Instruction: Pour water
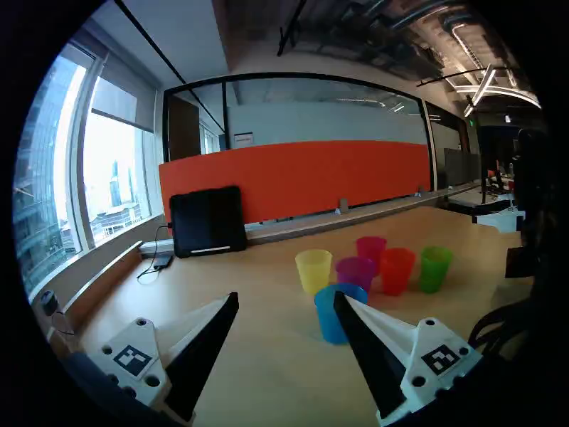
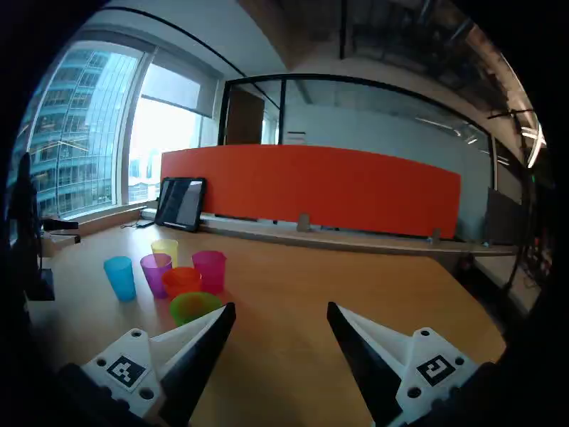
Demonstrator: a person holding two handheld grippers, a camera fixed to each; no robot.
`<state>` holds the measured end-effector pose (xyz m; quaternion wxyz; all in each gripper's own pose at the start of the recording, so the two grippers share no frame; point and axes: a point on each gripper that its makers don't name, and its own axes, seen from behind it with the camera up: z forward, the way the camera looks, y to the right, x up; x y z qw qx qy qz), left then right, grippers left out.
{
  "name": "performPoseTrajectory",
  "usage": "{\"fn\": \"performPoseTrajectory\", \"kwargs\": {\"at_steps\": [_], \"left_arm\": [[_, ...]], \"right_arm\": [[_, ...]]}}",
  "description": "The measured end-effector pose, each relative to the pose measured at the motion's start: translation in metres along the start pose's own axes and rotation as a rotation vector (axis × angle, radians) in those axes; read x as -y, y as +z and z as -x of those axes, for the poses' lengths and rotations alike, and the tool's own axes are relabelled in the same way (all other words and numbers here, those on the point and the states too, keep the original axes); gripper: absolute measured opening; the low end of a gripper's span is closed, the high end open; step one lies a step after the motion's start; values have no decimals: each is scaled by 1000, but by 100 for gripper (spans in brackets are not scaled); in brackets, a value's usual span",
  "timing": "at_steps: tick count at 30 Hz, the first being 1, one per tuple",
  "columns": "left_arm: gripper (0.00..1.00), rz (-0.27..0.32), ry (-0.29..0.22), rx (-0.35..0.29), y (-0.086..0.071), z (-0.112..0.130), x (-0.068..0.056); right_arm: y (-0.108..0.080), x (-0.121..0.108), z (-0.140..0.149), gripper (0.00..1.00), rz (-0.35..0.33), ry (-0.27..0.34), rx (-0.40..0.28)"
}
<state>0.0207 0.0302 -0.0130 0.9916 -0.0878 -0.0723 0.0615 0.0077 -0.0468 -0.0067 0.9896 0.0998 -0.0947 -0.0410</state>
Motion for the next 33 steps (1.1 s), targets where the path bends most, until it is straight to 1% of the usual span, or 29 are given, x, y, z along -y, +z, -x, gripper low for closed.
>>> {"fn": "performPoseTrajectory", "kwargs": {"at_steps": [5, 9, 15, 18, 21, 27, 33], "left_arm": [[100, -34, -12, -42, -3, -6, 2], [100, -54, -44, -65, -5, -10, 2], [100, -91, -88, -109, -9, -18, 6], [100, -104, -93, -117, -8, -19, 8], [100, -118, -88, -125, -7, -22, 9], [100, -142, -76, -137, -5, -26, 12], [100, -171, -82, -158, -4, -28, 18]], "right_arm": [[-4, -7, -11, 100, 59, 12, -53], [-9, -12, -19, 100, 104, 26, -98], [-16, -18, -26, 100, 151, 48, -152], [-19, -24, -28, 100, 179, 58, -167], [-22, -28, -31, 100, 197, 64, -182], [-28, -28, -40, 100, 205, 74, -215], [-32, -28, -44, 100, 214, 78, -228]]}}
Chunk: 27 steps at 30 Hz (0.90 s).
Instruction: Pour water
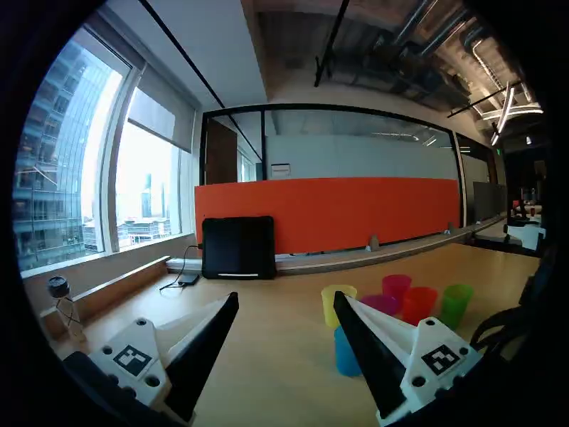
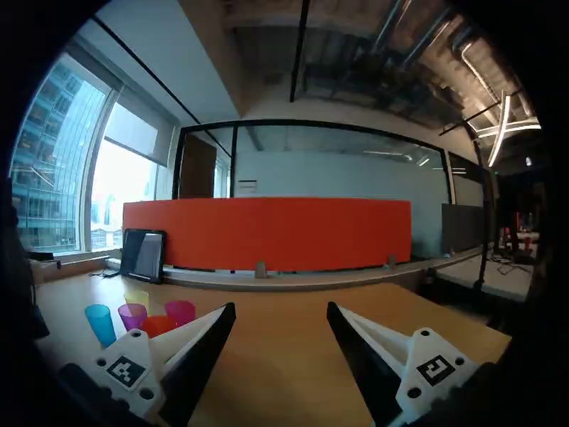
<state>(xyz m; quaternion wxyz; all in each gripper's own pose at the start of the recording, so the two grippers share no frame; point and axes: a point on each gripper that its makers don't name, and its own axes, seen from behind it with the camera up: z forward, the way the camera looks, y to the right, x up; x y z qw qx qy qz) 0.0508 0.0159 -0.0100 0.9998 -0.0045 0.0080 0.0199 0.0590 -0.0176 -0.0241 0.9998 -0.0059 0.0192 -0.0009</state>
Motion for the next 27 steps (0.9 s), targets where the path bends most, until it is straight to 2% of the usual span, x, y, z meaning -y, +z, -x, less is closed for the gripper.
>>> {"fn": "performPoseTrajectory", "kwargs": {"at_steps": [12, 27], "left_arm": [[100, -9, -18, -17, 2, 15, 2], [100, -28, -32, -23, -1, 32, 17]], "right_arm": [[-2, 1, -1, 100, 15, -11, 14], [1, 17, -8, 100, -4, -22, 9]]}}
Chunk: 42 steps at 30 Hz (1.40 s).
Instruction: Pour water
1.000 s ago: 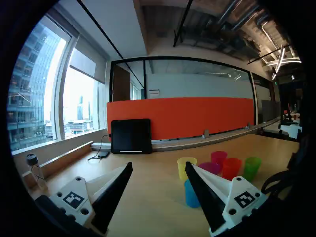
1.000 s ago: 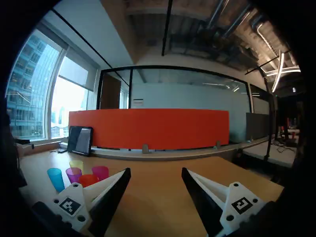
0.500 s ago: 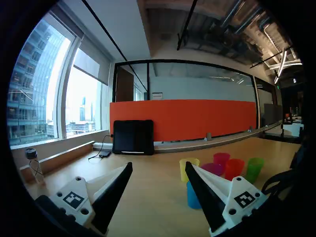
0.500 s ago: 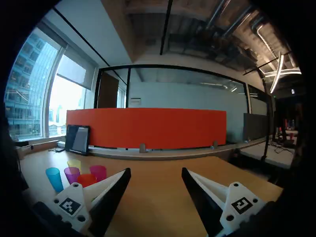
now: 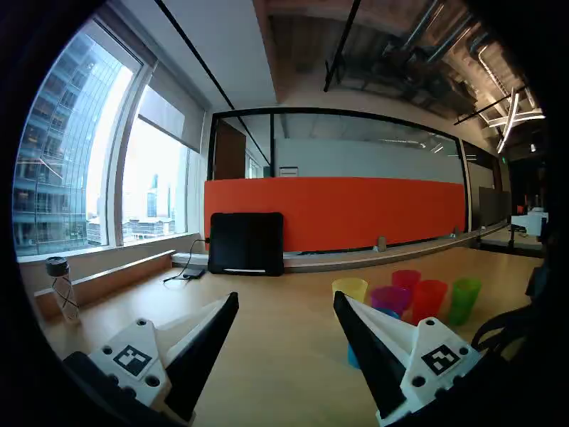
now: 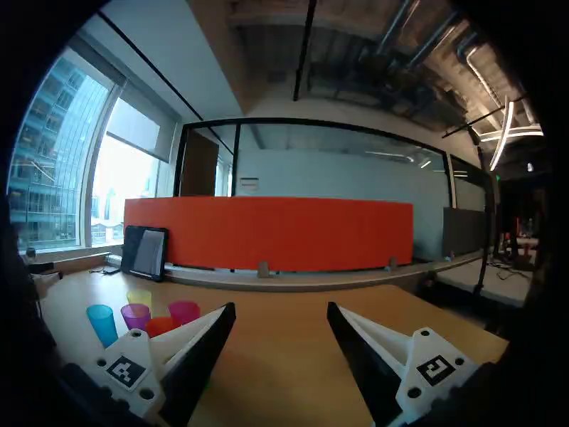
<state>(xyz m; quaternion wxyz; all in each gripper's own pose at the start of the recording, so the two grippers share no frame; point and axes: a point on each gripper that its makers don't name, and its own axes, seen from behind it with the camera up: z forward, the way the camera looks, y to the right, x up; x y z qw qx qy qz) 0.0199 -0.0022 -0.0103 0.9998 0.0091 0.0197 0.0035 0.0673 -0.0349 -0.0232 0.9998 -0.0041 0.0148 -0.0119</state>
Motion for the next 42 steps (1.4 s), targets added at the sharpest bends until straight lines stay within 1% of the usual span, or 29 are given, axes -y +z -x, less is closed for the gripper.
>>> {"fn": "performPoseTrajectory", "kwargs": {"at_steps": [8, 17, 26, 36, 42], "left_arm": [[100, 2, 0, -3, 1, 3, 1], [100, 12, -4, 2, 4, 8, -2], [100, 11, -12, 8, 4, 11, 1], [100, 17, -10, 33, 6, 19, 0], [100, 17, -9, 38, 7, 20, -1]], "right_arm": [[0, 1, -2, 100, -5, -2, 1], [0, -1, -7, 100, -6, 12, -10], [2, 1, -6, 100, -8, 5, -12], [3, 1, -3, 100, -8, 6, -9], [1, 1, -4, 100, -10, 2, -10]]}}
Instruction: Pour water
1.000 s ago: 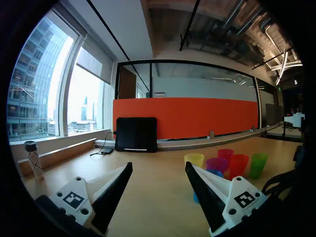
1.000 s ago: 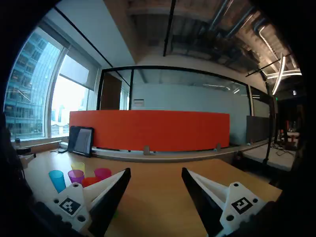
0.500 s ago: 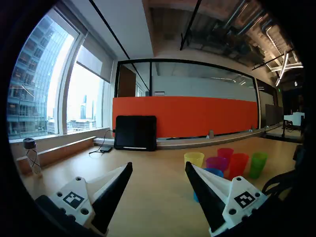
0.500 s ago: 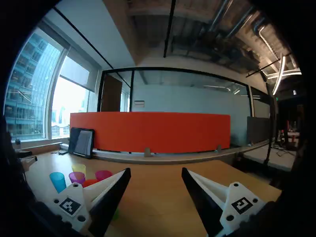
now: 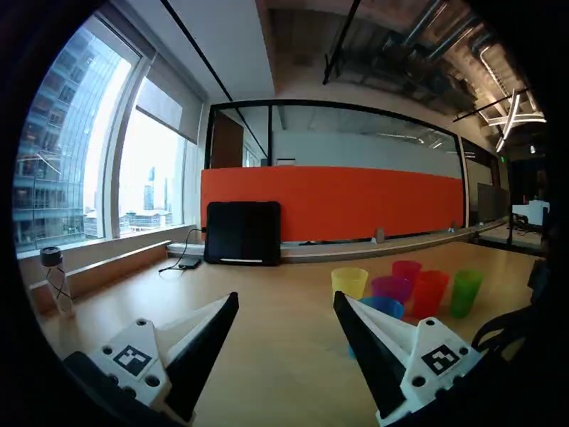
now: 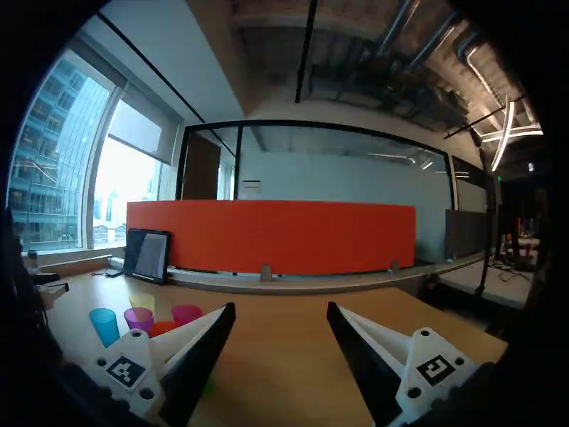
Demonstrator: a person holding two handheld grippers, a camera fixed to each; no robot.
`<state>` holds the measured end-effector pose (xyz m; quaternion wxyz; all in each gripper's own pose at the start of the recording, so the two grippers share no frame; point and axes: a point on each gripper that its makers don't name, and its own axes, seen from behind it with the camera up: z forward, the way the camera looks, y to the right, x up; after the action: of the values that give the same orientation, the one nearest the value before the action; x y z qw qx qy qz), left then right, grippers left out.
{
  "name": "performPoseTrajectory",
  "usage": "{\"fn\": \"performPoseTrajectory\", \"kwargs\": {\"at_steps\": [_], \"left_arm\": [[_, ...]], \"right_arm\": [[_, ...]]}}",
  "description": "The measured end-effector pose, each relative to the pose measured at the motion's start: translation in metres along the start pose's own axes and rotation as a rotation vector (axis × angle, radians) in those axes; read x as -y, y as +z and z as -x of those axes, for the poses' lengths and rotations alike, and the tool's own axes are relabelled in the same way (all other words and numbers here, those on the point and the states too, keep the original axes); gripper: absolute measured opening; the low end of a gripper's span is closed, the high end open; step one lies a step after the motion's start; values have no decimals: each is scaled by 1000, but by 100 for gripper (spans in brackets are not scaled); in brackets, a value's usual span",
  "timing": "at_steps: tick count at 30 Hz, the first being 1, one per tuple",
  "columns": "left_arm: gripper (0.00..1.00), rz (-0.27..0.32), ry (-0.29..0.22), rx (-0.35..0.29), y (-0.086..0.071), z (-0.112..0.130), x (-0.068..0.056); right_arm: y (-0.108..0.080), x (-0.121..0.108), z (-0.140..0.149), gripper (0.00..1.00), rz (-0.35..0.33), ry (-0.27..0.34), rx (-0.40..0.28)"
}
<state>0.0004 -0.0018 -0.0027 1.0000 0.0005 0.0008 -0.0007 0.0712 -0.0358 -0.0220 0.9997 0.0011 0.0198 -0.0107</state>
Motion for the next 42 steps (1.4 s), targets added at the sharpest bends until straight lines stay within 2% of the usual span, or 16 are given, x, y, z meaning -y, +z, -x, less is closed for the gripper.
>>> {"fn": "performPoseTrajectory", "kwargs": {"at_steps": [9, 24, 42], "left_arm": [[100, 0, 1, 2, 1, -1, 0], [100, 0, 1, 2, 0, -1, 1], [100, 0, 2, 2, 1, -1, 0]], "right_arm": [[-1, 0, 5, 100, -14, 1, -6], [1, 1, 12, 100, -31, -46, -51], [4, 1, 34, 100, -12, -31, -36]]}}
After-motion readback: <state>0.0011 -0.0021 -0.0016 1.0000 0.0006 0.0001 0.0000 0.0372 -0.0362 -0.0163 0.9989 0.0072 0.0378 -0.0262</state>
